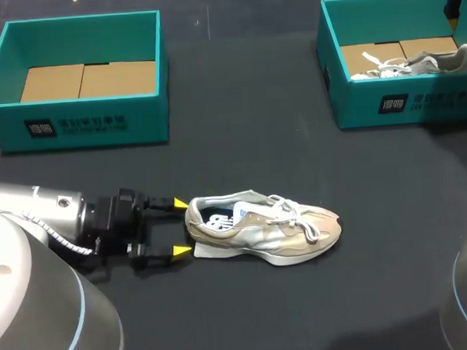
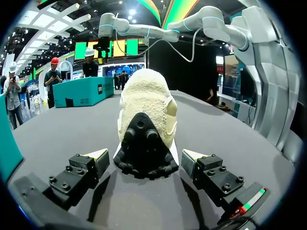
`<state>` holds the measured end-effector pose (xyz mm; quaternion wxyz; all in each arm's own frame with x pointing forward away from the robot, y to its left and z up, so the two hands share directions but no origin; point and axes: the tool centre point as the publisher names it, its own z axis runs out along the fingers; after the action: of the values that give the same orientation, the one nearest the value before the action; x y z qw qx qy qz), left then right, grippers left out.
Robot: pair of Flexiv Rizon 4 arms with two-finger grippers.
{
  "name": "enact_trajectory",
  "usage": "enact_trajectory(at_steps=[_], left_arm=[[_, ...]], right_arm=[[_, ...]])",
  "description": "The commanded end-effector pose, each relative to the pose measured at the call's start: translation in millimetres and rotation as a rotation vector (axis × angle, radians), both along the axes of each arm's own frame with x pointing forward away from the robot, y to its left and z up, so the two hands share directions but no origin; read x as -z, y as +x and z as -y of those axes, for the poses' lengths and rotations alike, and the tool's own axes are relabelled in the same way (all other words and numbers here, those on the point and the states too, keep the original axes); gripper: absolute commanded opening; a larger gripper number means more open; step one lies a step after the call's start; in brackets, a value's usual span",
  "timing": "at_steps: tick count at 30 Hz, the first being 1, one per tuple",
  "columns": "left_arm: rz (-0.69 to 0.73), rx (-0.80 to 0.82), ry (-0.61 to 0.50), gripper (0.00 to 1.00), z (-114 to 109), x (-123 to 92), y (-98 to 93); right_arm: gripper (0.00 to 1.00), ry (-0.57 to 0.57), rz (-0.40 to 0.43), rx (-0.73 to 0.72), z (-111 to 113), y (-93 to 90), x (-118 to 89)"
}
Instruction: Take the shoe out of the shoebox, open the shoe tongue, remove and reinsert the insole, then place the shoe into the shoebox
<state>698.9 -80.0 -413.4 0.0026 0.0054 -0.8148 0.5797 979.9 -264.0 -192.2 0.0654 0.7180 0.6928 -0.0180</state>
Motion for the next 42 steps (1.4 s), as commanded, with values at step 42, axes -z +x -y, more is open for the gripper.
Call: enact_trajectory(at_steps=[42], left_arm=[[-0.011,0.051,-0.03,1.0,32.2,0.0,6.2]], right_arm=[[1.0,0.0,0.0,0.001,-0.2,0.0,0.0]])
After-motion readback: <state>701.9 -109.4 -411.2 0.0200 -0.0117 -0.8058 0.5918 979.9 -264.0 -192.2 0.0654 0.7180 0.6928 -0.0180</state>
